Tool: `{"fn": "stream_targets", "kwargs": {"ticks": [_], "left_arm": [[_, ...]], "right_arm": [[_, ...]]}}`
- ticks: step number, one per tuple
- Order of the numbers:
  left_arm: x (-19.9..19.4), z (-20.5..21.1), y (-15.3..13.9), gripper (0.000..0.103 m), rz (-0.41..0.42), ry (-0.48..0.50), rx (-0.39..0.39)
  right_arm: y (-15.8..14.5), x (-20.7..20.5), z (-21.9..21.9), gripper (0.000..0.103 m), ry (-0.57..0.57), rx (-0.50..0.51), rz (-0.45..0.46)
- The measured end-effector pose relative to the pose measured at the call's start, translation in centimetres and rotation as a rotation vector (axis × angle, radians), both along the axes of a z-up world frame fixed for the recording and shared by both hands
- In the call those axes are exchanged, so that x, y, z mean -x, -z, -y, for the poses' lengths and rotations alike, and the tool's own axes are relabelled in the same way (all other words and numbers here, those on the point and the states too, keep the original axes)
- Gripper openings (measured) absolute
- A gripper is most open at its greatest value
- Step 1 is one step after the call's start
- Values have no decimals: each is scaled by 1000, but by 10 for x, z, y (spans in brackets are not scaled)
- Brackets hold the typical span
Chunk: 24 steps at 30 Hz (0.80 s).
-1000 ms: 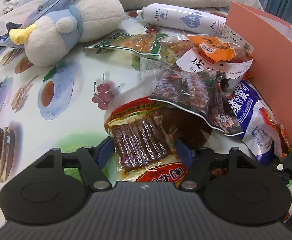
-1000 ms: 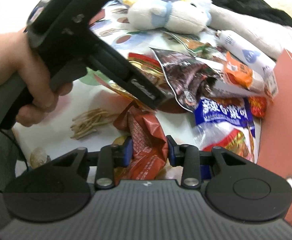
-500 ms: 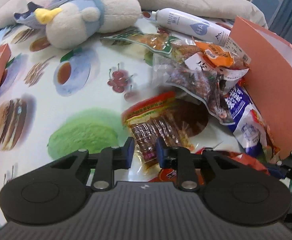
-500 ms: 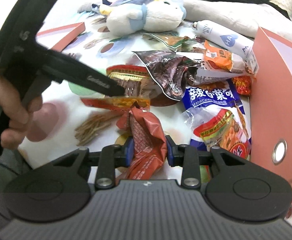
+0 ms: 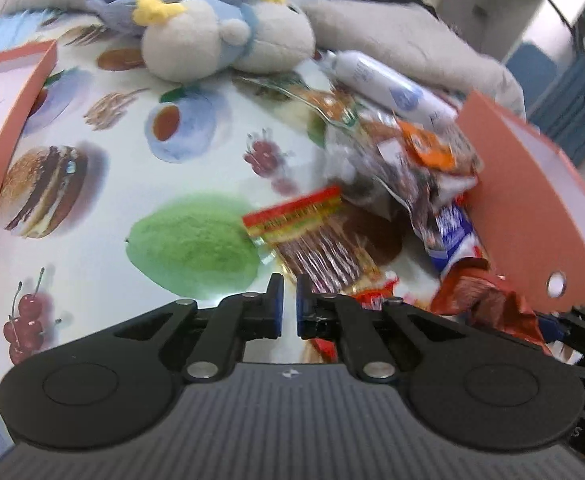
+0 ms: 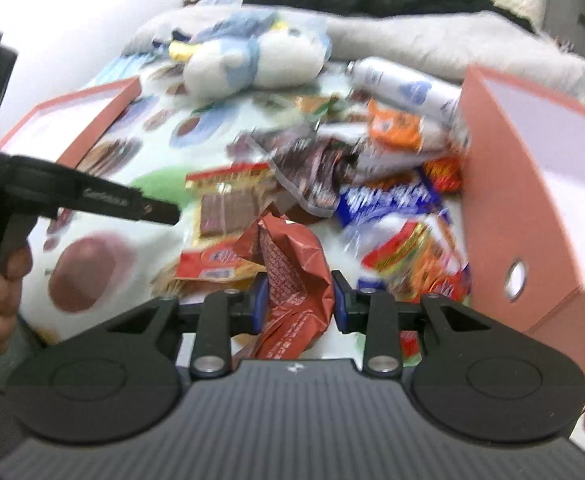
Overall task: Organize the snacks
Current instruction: 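Lift the red-orange packet with the right gripper while the left gripper lifts the dried-meat packet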
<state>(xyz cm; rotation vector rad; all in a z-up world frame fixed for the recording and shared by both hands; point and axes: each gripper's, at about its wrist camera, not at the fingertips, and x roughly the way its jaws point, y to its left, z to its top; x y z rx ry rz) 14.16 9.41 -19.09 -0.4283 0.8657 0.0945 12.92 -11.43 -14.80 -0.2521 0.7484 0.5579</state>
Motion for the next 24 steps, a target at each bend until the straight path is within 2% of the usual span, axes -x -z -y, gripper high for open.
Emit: {"fn": "stream_targets", "kwargs": {"ticks": [2, 3, 4, 6, 8, 11, 13, 17, 24], "left_arm": [[-4, -7, -1, 11, 19, -8, 13], [-6, -10, -1, 25, 26, -12, 11], [-9, -13, -1, 45, 34, -15, 12], [-12, -19, 0, 64, 68, -23, 16], [-17, -23, 2, 65, 91, -7, 29], [-30, -25, 11, 65, 85, 40, 22], [-36, -27, 14, 65, 87, 47, 7], [-48, -35, 24, 65, 79, 52, 26], [-59, -43, 37, 65, 95, 110, 237]], "right_arm": [[-2, -4, -4, 35, -8, 0, 16], [0, -7, -8, 35, -16, -1, 22], [4, -8, -12, 35, -22, 10, 22], [12, -13, -19, 35, -37, 25, 15], [25, -18, -25, 35, -46, 47, -12], [42, -17, -30, 35, -52, 78, -33], [46, -16, -27, 34, -53, 61, -48], [48, -22, -21, 33, -34, 4, -83], [49, -19, -19, 33, -38, 0, -71]]}}
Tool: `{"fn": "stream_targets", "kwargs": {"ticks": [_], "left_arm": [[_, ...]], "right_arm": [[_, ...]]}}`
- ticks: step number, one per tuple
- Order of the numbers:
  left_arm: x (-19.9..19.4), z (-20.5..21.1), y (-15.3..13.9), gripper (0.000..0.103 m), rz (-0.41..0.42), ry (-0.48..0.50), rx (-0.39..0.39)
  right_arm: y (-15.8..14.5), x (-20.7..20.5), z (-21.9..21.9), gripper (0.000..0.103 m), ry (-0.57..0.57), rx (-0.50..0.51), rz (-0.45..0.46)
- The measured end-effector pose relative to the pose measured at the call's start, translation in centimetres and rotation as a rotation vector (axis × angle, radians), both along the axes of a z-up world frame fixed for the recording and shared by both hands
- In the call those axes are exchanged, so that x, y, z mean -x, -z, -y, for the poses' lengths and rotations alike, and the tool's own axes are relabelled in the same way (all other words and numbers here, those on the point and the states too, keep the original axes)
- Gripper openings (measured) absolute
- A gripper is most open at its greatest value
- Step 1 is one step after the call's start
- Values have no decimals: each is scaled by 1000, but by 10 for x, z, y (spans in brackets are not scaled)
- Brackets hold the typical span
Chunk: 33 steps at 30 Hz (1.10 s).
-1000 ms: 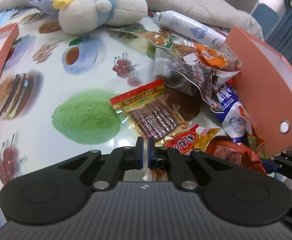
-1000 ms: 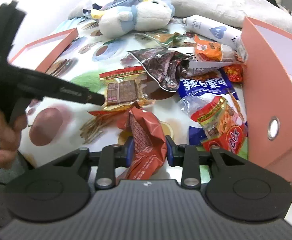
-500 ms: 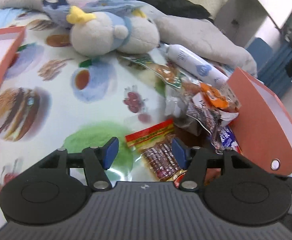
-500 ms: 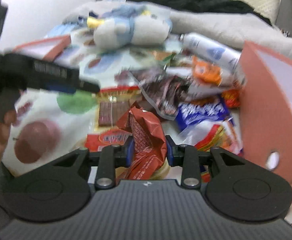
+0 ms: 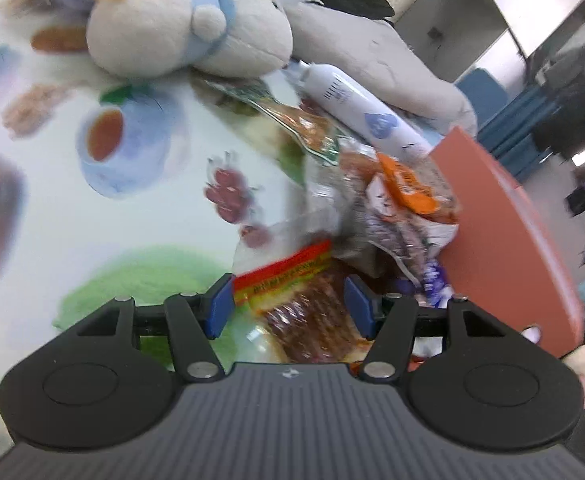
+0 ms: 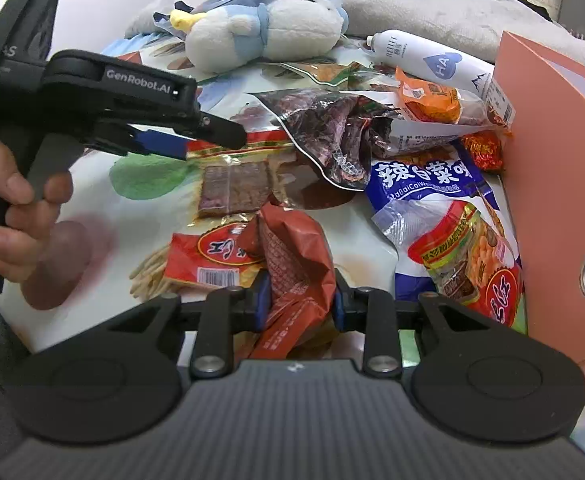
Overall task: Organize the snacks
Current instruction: 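Lift the red-orange packet with the right gripper while the left gripper lifts the dried-meat packet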
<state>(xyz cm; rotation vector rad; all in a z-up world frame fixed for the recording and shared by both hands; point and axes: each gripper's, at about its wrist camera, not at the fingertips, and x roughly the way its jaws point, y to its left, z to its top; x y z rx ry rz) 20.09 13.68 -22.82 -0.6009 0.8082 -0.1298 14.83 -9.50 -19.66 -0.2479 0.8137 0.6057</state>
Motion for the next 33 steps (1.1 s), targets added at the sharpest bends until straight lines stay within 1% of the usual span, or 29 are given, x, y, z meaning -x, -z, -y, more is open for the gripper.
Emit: {"fn": "stream_targets", "kwargs": {"ticks": [1, 2, 4, 7, 11, 13, 15, 17, 18, 20, 23, 26, 28, 30, 31, 33], "left_arm": [[-1, -2, 3, 65, -6, 6, 62], [-1, -3, 5, 65, -12, 13, 103], [0, -7, 7, 64, -11, -10, 161], [4, -16, 12, 64, -18, -51, 278], [10, -25, 16, 64, 12, -59, 452], [13, -29, 21, 64, 28, -68, 554], [14, -29, 23, 64, 35, -79, 614], [13, -26, 23, 64, 34, -60, 632], [11, -24, 23, 64, 27, -49, 631], [7, -17, 24, 64, 1, -28, 592], [1, -4, 22, 64, -32, 15, 491], [-2, 8, 18, 61, -43, 22, 375], [-4, 14, 16, 49, -48, 30, 315], [-4, 17, 16, 45, -65, 24, 267], [-4, 19, 16, 39, -74, 14, 243], [-2, 21, 16, 33, -74, -3, 211]], "right_arm": [[0, 0, 0, 33, -2, 0, 2], [0, 0, 0, 33, -2, -2, 3], [0, 0, 1, 33, 2, -8, -1], [1, 0, 1, 33, 4, -12, -1], [1, -1, 2, 33, 6, -21, -3], [2, -1, 2, 33, 6, -22, 0], [1, 0, 2, 33, 5, -24, 1], [1, 0, 2, 33, 4, -27, 2], [1, 0, 3, 33, 4, -30, 1], [2, 0, 4, 33, 3, -36, 2], [2, 1, 4, 33, 0, -38, 5], [2, 0, 5, 33, 1, -44, 4], [1, 0, 5, 33, 2, -44, 5], [1, 1, 4, 33, 3, -42, 8], [1, 1, 4, 33, 4, -41, 11], [2, 2, 3, 33, 10, -41, 13]]}}
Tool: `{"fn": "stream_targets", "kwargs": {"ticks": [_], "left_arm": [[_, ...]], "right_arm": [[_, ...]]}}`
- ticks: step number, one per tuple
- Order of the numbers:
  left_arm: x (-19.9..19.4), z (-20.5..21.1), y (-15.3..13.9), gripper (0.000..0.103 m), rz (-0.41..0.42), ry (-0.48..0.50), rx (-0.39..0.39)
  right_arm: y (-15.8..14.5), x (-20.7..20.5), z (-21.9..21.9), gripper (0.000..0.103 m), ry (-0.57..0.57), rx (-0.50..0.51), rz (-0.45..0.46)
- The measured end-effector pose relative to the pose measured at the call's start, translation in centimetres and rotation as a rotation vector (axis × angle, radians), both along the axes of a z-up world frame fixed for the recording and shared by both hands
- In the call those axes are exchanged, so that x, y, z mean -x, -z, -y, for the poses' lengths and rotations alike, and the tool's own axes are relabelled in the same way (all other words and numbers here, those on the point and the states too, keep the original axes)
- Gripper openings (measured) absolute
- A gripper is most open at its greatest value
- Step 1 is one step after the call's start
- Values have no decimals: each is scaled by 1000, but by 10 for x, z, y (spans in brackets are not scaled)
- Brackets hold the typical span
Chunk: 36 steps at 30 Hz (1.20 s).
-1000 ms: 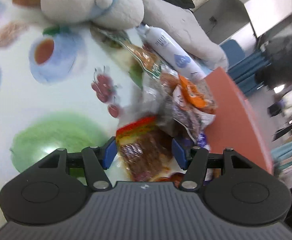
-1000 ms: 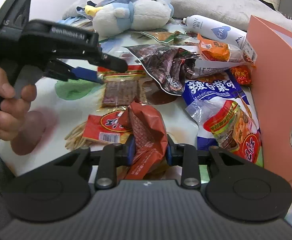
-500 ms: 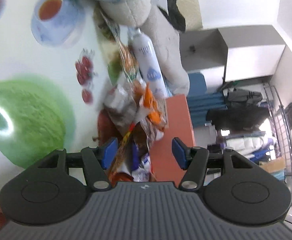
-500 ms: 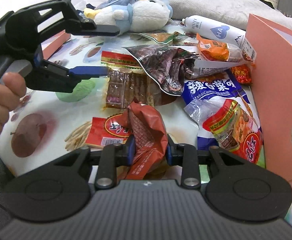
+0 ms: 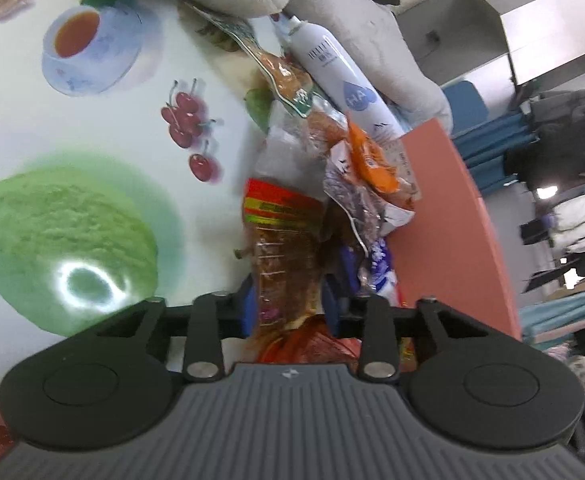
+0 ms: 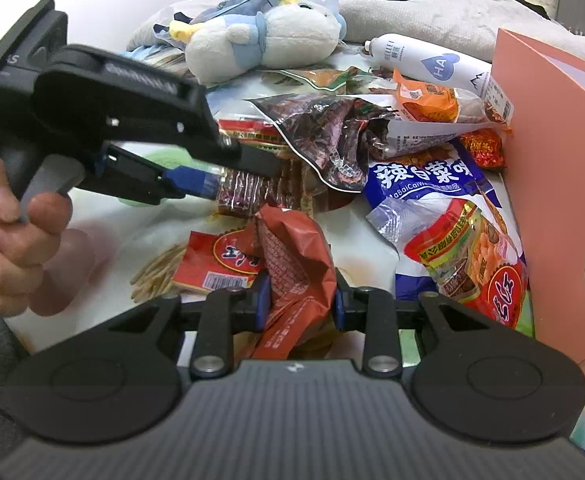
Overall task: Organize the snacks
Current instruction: 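Lift the red-orange packet with the right gripper while the left gripper lifts the dried-meat packet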
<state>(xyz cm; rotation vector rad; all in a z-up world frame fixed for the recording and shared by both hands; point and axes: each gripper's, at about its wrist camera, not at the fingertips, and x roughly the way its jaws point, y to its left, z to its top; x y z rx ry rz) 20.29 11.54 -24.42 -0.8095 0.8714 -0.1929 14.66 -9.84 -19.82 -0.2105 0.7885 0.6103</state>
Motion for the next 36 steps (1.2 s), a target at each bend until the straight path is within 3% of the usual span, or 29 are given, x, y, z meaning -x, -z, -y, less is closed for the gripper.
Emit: {"fn": "stream_targets", "kwargs": {"ticks": [4, 20, 36], "left_arm": [[3, 2, 1, 16, -10, -47, -45], [39, 30, -57, 9, 0, -41, -341], [67, 38, -102, 7, -10, -83, -400]], "right_arm": [[-2, 0, -1, 33, 12, -3, -5], [-30, 18, 23, 32, 119, -60, -62], [-75, 24, 33, 31, 168, -111, 3]]}}
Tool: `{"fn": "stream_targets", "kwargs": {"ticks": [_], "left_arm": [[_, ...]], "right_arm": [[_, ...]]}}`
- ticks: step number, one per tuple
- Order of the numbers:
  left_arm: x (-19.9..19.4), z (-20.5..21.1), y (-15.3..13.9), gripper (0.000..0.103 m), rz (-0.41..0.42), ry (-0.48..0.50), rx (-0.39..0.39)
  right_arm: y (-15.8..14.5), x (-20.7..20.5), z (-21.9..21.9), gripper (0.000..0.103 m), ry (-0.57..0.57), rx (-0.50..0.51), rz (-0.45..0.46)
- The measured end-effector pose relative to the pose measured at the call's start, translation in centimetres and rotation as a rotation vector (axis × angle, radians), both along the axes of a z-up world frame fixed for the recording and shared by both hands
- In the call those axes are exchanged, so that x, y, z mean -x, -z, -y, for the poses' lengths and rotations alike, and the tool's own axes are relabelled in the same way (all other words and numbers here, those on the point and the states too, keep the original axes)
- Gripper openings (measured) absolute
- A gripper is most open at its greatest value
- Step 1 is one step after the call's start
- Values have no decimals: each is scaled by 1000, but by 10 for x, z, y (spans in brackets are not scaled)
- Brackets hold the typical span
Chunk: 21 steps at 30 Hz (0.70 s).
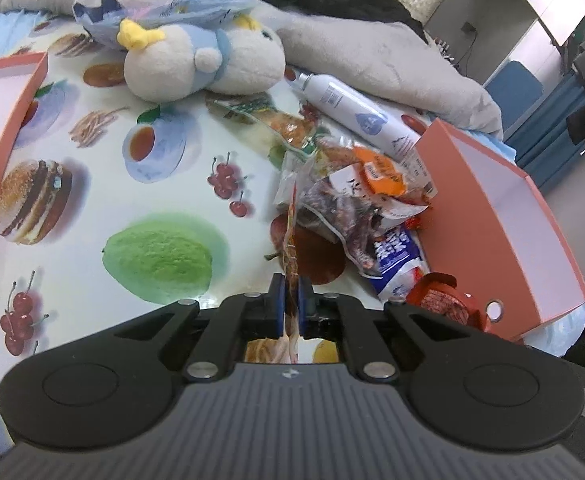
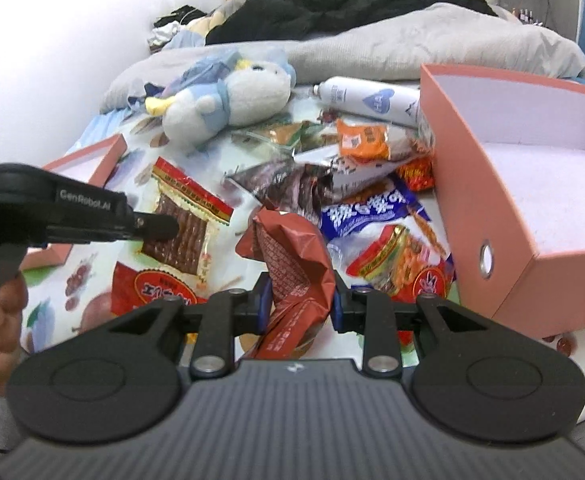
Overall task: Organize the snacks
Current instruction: 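Lift the red-orange packet with the right gripper while the left gripper lifts the dried-meat packet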
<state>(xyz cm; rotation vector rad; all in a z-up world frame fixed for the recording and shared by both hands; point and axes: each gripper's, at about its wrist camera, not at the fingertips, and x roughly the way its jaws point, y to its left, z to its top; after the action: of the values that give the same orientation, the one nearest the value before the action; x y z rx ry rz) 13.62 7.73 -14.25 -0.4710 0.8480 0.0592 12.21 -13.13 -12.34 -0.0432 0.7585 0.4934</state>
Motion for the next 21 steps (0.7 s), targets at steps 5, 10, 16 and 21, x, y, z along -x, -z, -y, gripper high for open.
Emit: {"fn": "stream_targets", "kwargs": {"ticks": [5, 10, 16, 21], "left_arm": [[0, 5, -22, 7, 32, 17, -10], [-4, 10, -49, 7, 71, 30, -27], [-15, 18, -85, 7, 131, 49, -48], [-31, 28, -122, 7, 202, 70, -62]], "right_arm": [[-14, -1, 2, 31, 4, -9, 27], [-32, -4, 4, 31, 9, -17, 69], [-58, -13, 10, 31, 22, -33, 133], [-88, -24, 20, 31, 37, -42, 207]]}}
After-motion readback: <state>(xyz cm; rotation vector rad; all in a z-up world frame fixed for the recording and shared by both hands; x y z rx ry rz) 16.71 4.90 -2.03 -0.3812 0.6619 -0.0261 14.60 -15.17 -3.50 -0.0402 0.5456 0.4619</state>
